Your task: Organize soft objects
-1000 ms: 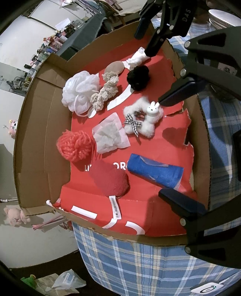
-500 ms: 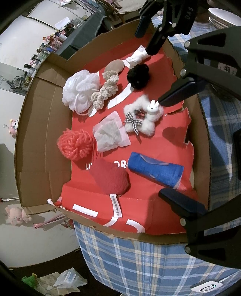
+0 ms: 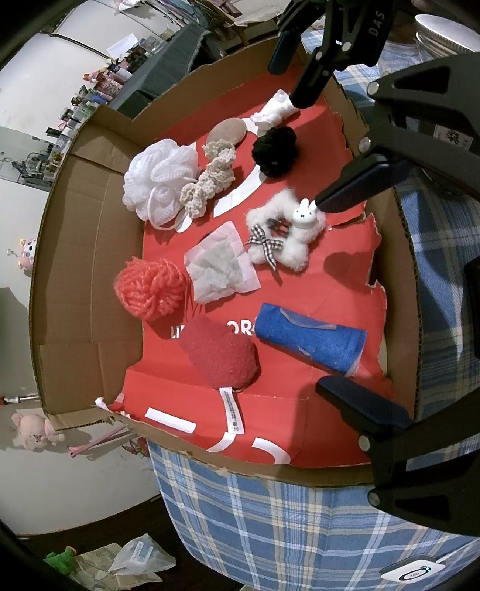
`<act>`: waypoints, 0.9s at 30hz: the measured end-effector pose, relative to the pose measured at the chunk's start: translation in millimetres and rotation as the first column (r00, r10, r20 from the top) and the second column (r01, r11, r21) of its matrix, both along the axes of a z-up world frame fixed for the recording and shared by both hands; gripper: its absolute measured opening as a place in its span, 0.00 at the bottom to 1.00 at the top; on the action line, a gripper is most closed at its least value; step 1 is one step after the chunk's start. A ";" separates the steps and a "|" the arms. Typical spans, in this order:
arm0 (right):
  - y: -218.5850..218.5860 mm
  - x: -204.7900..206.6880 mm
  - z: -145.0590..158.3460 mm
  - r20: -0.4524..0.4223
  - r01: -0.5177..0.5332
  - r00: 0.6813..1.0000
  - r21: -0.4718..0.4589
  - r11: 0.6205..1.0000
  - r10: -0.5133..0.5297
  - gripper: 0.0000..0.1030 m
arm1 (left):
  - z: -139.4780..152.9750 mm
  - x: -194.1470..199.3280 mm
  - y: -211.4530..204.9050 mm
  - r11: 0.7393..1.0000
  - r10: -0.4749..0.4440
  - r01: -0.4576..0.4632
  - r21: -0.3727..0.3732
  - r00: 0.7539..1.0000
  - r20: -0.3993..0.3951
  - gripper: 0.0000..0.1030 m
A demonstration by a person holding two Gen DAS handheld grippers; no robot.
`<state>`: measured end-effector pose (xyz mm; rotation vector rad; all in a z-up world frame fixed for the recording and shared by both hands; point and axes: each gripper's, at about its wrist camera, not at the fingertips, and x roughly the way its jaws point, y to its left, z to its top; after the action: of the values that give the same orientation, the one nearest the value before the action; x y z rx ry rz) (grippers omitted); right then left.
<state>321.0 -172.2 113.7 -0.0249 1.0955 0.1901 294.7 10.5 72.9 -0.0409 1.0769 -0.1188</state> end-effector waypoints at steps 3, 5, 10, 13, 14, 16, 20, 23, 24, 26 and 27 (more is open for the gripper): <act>0.0 -0.4 0.1 0.001 0.001 1.000 0.002 1.000 -0.001 0.78 | -0.2 0.4 0.2 1.000 -0.001 0.001 -0.001 1.000 -0.001 0.89; 0.4 -0.3 0.0 0.001 0.000 1.000 0.002 1.000 0.000 0.78 | -0.1 0.3 0.2 1.000 0.002 -0.002 0.000 1.000 -0.001 0.89; -0.2 -0.5 0.1 0.001 0.000 1.000 0.003 1.000 0.000 0.78 | -0.8 -0.1 0.0 1.000 0.003 -0.003 0.003 1.000 0.000 0.89; -0.4 -0.5 0.1 0.001 0.000 1.000 0.003 1.000 0.000 0.78 | -1.0 -0.1 -0.2 1.000 0.004 -0.004 0.005 1.000 -0.001 0.89; -0.5 -0.6 0.1 0.000 0.001 1.000 0.003 1.000 -0.001 0.78 | -1.0 0.1 -0.3 1.000 0.003 -0.003 0.005 1.000 -0.001 0.89; 0.0 -0.8 0.2 0.000 -0.001 1.000 0.004 1.000 0.001 0.78 | -0.8 0.1 -0.5 1.000 0.004 -0.004 0.006 1.000 0.000 0.89; 1.2 -1.3 0.2 0.001 -0.006 1.000 0.001 1.000 0.006 0.78 | -0.9 0.2 -1.2 1.000 0.004 -0.004 0.012 1.000 0.002 0.89; 1.6 -1.1 0.0 0.002 -0.007 1.000 0.000 1.000 0.007 0.78 | -0.7 0.0 -1.6 1.000 0.004 -0.004 0.012 1.000 0.003 0.89; 1.1 -1.4 0.0 0.002 -0.007 1.000 0.002 1.000 0.007 0.78 | -0.7 0.1 -1.5 1.000 0.005 -0.005 0.012 1.000 0.002 0.89; 0.8 -1.4 -0.1 0.001 -0.008 1.000 0.002 1.000 0.008 0.78 | -0.9 0.2 -1.4 1.000 0.007 -0.007 0.012 1.000 0.002 0.89; 0.7 -1.5 -0.1 0.001 -0.008 1.000 0.003 1.000 0.008 0.78 | -0.9 0.3 -1.6 1.000 0.006 -0.006 0.012 1.000 0.002 0.89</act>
<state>319.5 -171.5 113.6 -0.0269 1.0941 0.1989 295.0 8.9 72.1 -0.0328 1.0751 -0.1071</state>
